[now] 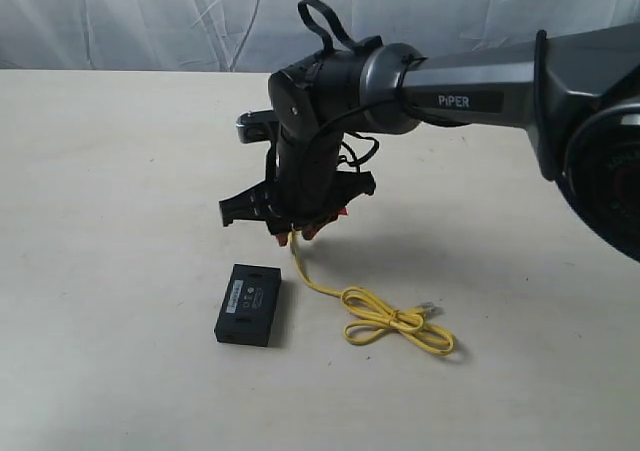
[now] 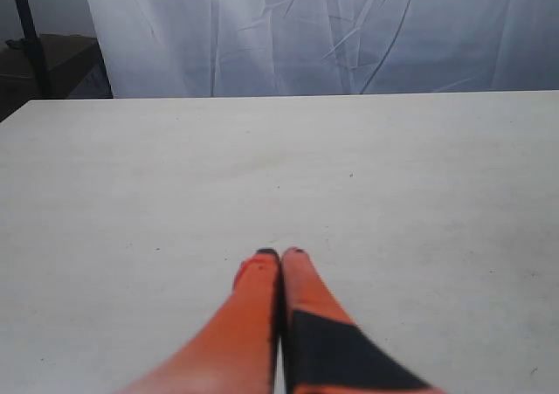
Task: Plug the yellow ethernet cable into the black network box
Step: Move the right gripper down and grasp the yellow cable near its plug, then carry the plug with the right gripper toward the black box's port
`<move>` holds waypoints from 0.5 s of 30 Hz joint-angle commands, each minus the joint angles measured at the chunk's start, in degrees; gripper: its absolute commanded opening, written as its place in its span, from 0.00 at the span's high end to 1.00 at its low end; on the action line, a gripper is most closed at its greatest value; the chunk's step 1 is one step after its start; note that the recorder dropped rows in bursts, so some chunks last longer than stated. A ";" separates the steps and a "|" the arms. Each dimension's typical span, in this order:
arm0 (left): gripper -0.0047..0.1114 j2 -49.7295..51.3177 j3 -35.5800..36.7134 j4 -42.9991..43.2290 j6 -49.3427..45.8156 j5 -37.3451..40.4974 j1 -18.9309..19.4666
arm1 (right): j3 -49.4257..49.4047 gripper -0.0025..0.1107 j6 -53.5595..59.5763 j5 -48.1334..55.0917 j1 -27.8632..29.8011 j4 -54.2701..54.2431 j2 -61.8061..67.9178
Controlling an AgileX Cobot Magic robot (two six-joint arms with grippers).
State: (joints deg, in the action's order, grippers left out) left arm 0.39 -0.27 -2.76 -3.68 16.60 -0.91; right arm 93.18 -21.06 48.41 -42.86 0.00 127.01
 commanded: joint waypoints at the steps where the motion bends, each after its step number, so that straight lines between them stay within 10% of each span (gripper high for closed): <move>1: 0.96 -0.39 0.27 0.19 0.50 -0.27 0.17 | 0.22 0.68 -0.38 -0.29 0.06 0.48 1.86; 5: 0.96 -0.39 0.27 0.19 0.50 -0.27 0.17 | 0.22 0.72 -0.54 -0.42 0.06 0.48 2.46; 8: 0.96 -0.39 0.27 0.19 0.50 -0.27 0.17 | 0.22 0.98 -0.54 1.07 0.06 0.48 3.16; 15: 0.96 -0.39 0.27 0.19 0.50 -0.27 0.17 | -0.05 0.98 8.14 4.55 0.06 1.29 -3.95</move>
State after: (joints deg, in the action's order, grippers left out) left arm 0.39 -0.27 -2.76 -3.68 16.60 -0.91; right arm 93.39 -17.12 51.17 -42.86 0.40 127.07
